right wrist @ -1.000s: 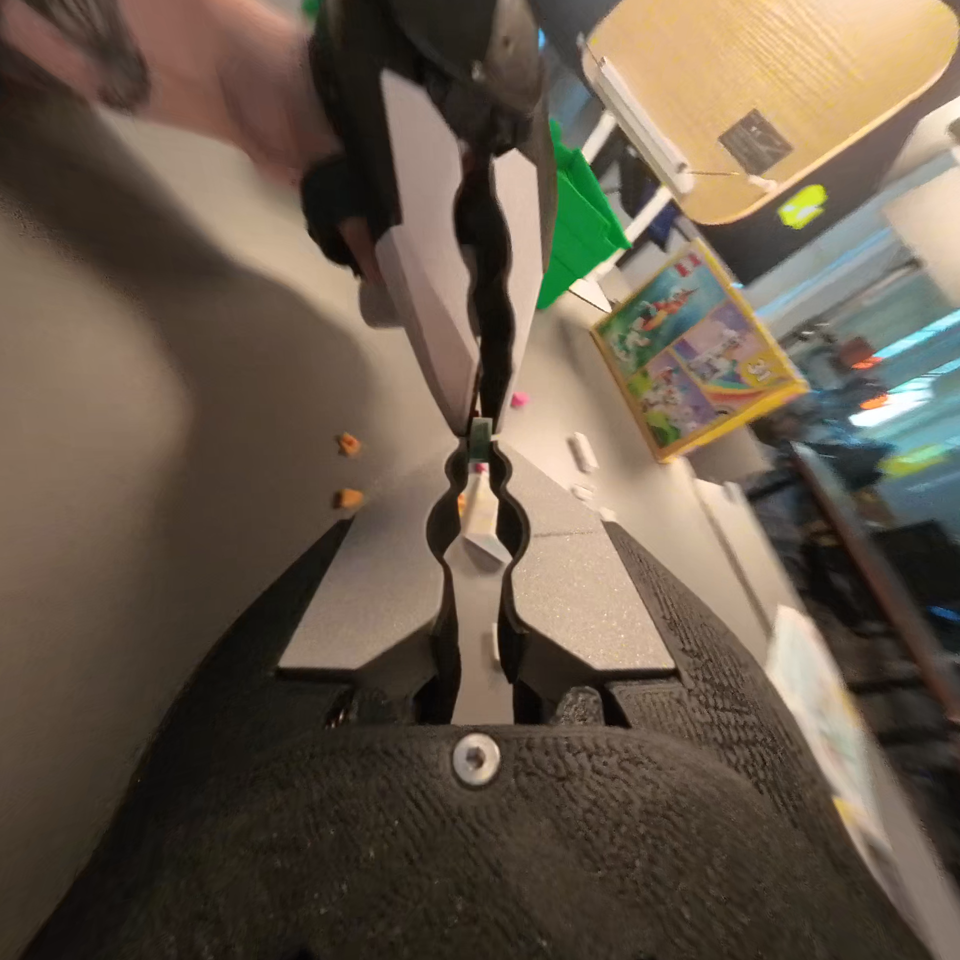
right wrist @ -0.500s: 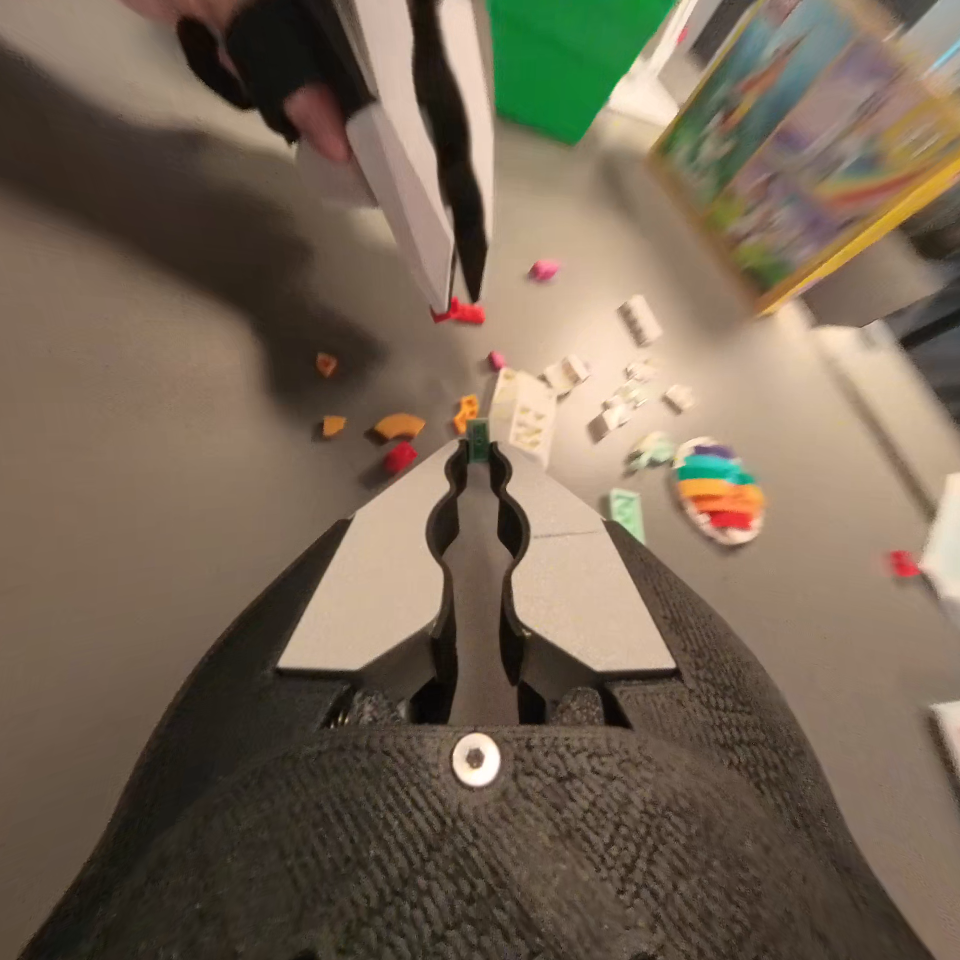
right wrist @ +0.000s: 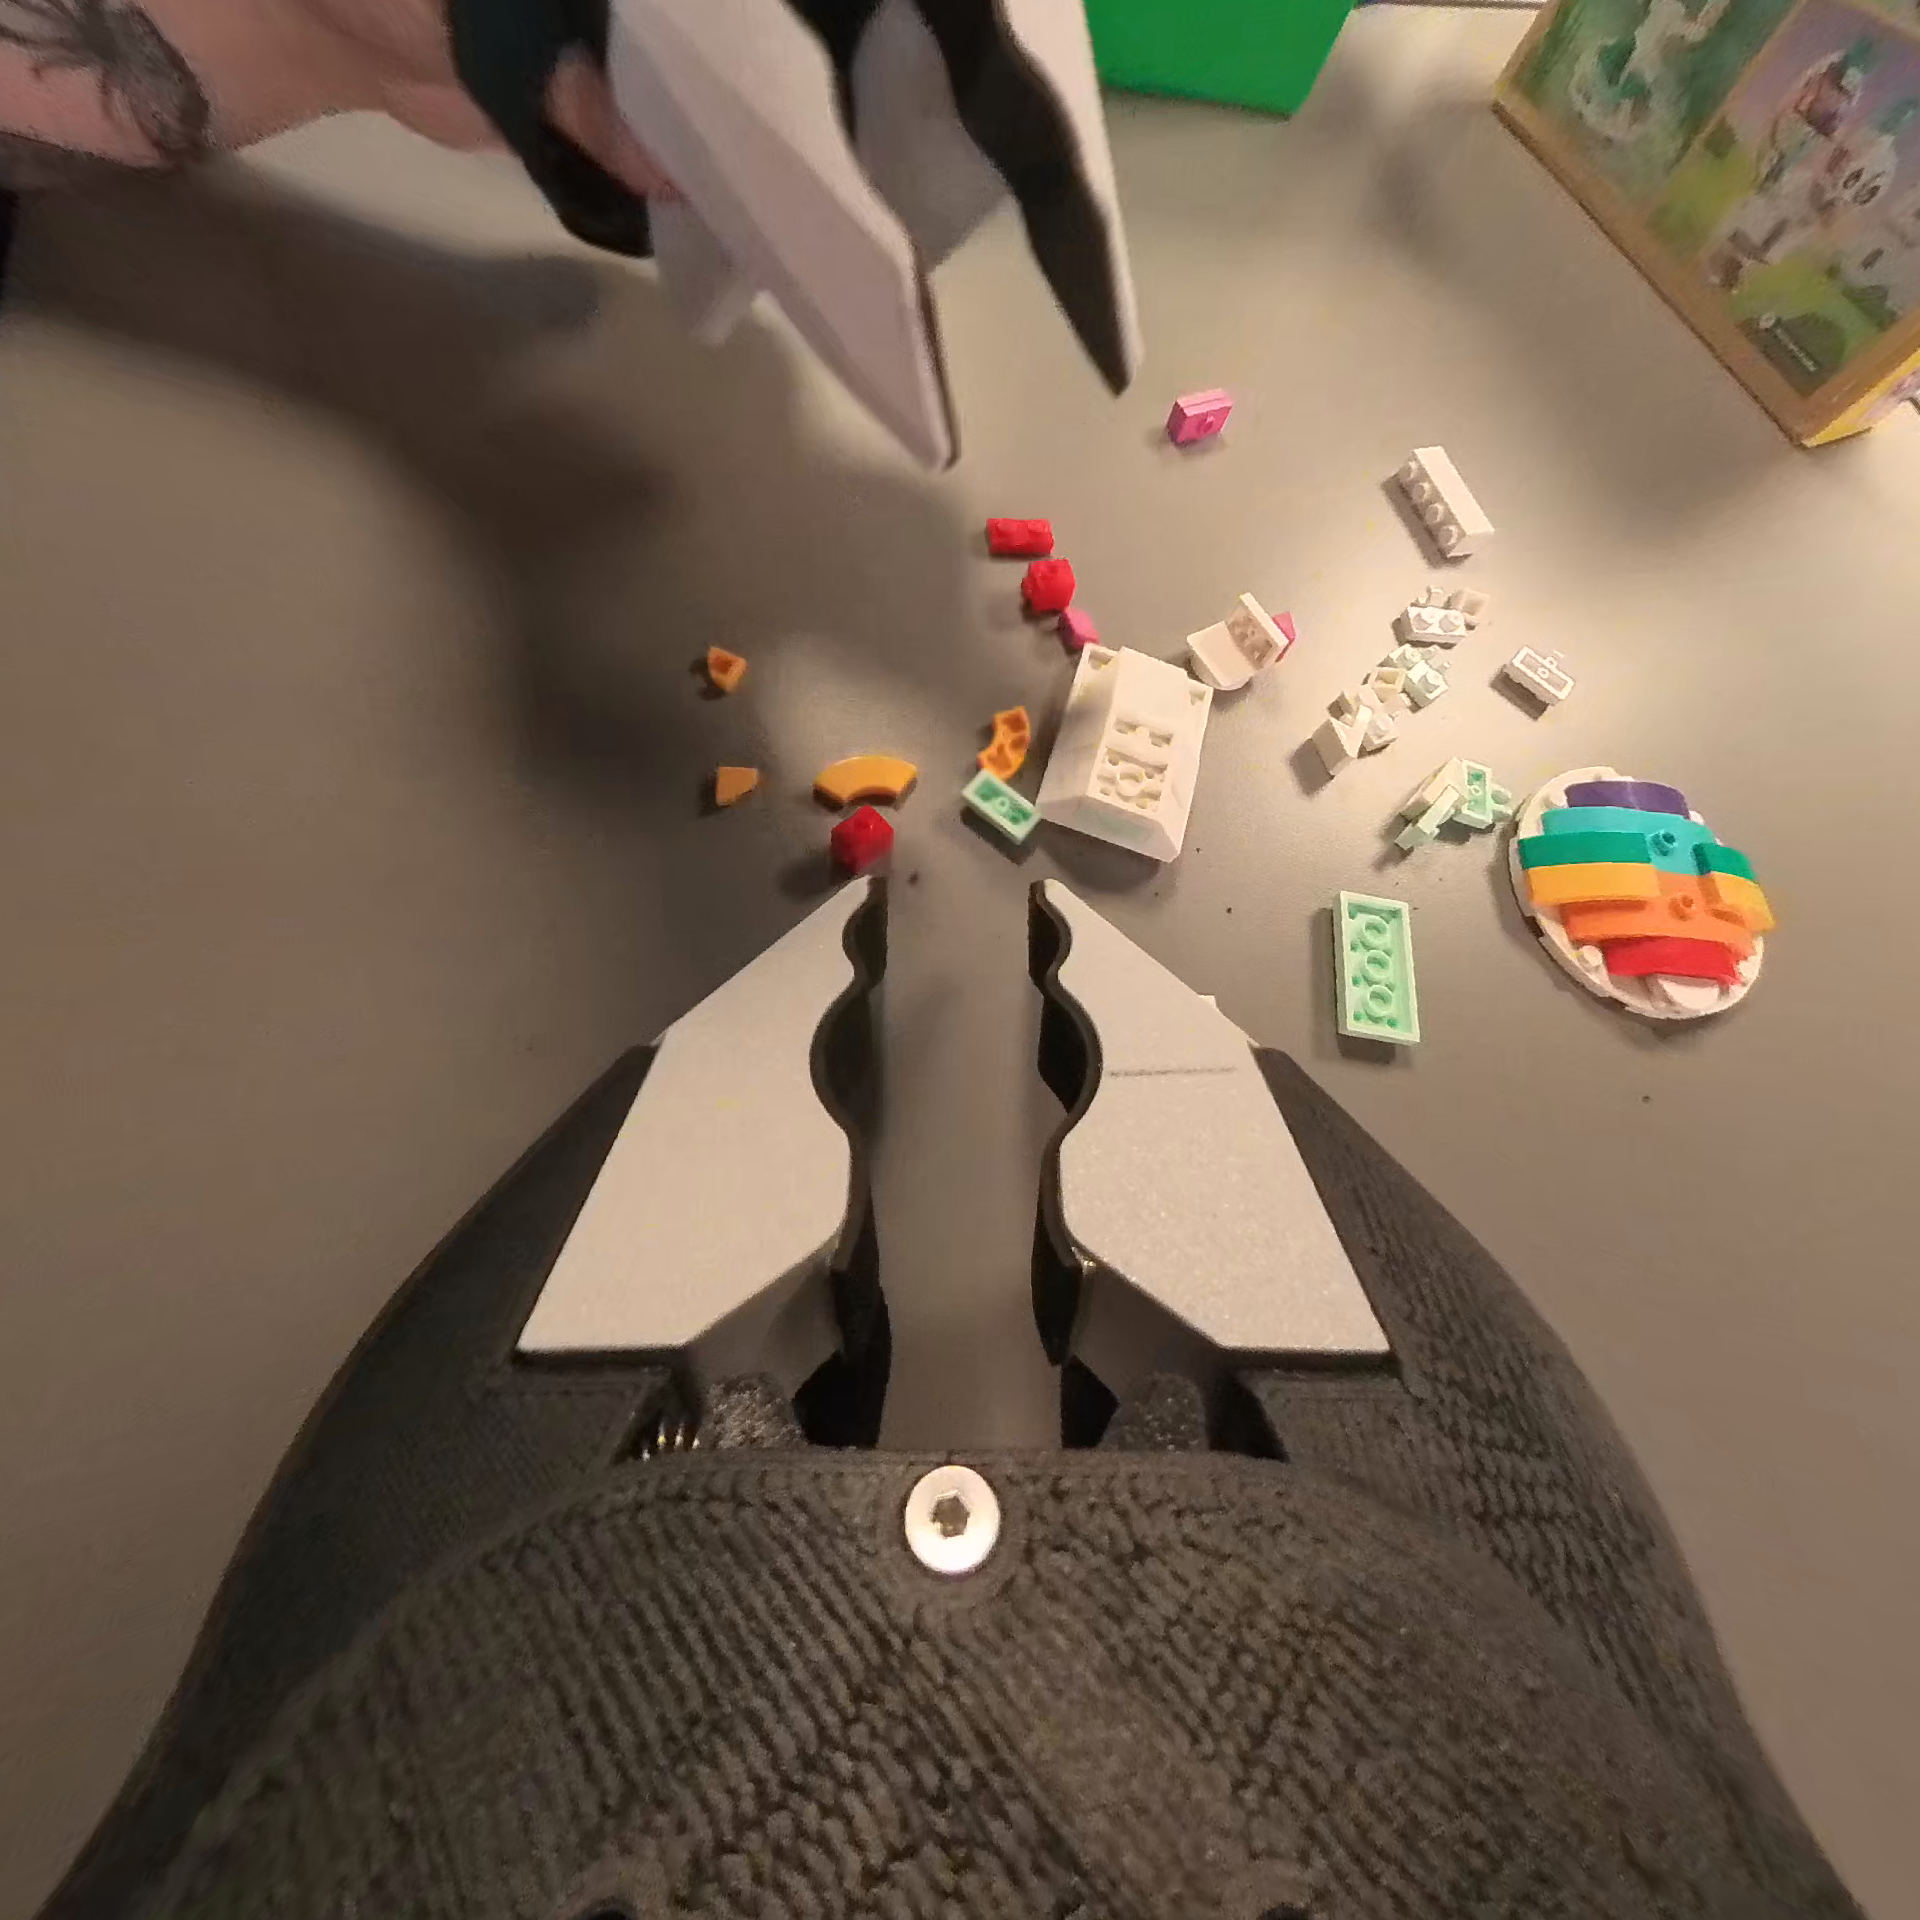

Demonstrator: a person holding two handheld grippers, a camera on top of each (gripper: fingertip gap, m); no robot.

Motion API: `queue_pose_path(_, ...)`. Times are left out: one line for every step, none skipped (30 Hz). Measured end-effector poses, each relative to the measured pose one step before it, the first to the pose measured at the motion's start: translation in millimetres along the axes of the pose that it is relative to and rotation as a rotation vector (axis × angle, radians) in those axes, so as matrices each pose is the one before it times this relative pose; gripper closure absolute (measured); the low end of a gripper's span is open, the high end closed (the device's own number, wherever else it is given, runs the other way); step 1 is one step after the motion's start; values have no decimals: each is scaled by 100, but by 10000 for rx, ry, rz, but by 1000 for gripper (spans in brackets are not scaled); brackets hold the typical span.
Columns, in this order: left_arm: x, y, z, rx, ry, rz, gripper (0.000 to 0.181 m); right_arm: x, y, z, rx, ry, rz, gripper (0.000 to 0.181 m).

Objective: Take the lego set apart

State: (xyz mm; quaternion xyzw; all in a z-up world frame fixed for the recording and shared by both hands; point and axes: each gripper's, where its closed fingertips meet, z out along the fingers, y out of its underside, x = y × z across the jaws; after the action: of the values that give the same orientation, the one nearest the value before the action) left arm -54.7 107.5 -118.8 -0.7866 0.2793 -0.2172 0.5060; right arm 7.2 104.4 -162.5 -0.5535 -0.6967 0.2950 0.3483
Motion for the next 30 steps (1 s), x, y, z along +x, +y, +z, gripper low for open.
queue_pose_path(-607,-60,-256,180,-159,-257,142,65,-162,-12,91,79,-118,156)
queue_pose_path(-639,-89,-261,167,-198,-219,142,246,-322,-54,201,251,-212,156)
queue_pose_path(-653,-149,-259,221,-230,-187,142,282,-463,-88,294,320,-298,156)
queue_pose_path(-559,-203,-239,262,-200,-207,142,311,-545,-105,359,372,-371,156)
queue_pose_path(-382,-266,-199,280,-94,-235,142,370,-572,-125,397,452,-424,156)
queue_pose_path(-196,-277,-168,260,19,-206,142,467,-538,-153,387,541,-421,157)
queue_pose_path(-130,-225,-134,227,34,-116,142,512,-373,-177,308,563,-382,157)
queue_pose_path(-239,-147,-113,170,-60,-52,142,570,-168,-212,196,563,-327,159)
queue_pose_path(-338,-89,-100,107,-152,-15,141,836,62,-272,97,675,-280,162)
queue_pose_path(-373,-28,-119,70,-181,86,141,1217,215,-333,65,848,-232,165)
queue_pose_path(-498,42,-112,14,-270,141,141,1370,186,-288,104,878,-151,167)
queue_pose_path(-522,132,-86,-56,-284,130,141,1203,117,-198,134,716,-56,169)
queue_pose_path(-409,116,-55,-88,-231,96,141,960,61,-113,121,528,22,172)
queue_pose_path(-265,57,-42,-35,-173,108,141,693,82,-64,72,352,56,173)
queue_pose_path(-195,4,-51,22,-156,114,141,470,94,-45,20,216,49,173)
queue_pose_path(-58,-40,-38,40,-94,118,141,358,104,-61,-13,165,45,174)
queue_pose_path(39,-55,-12,39,-51,125,141,203,65,-51,-14,82,53,174)
queue_pose_path(61,-80,-31,45,-69,136,141,-61,-32,-75,14,-86,60,174)
queue_pose_path(100,-123,-23,68,-62,142,141,-314,-86,-74,10,-247,109,174)
queue_pose_path(163,-203,-40,116,-31,146,142,-498,-71,-55,-45,-395,207,174)
queue_pose_path(132,-276,-13,172,-49,147,142,-645,-34,30,-111,-543,313,173)
queue_pose_path(70,-283,-6,195,-83,159,142,-768,27,142,-182,-676,468,171)
queue_pose_path(-37,-240,14,202,-118,130,142,-746,72,229,-243,-715,648,169)
queue_pose_path(-85,-176,60,210,-124,43,142,-646,59,318,-222,-668,716,167)
queue_pose_path(-62,-138,85,165,-70,-2,142,-587,14,421,-170,-628,691,164)
queue_pose_path(-117,-156,59,106,-66,28,143,-538,98,578,-223,-606,608,163)
queue_pose_path(-172,-158,30,125,-90,56,143,-459,417,736,-418,-570,423,159)
queue_pose_path(-206,-108,12,90,-85,63,143,-261,641,773,-570,-440,193,155)
queue_pose_path(-319,-26,-40,31,-140,-34,143,71,495,701,-459,-199,-64,150)
queue_pose_path(-274,-52,-97,57,-94,-102,143,541,149,522,-191,102,-301,147)
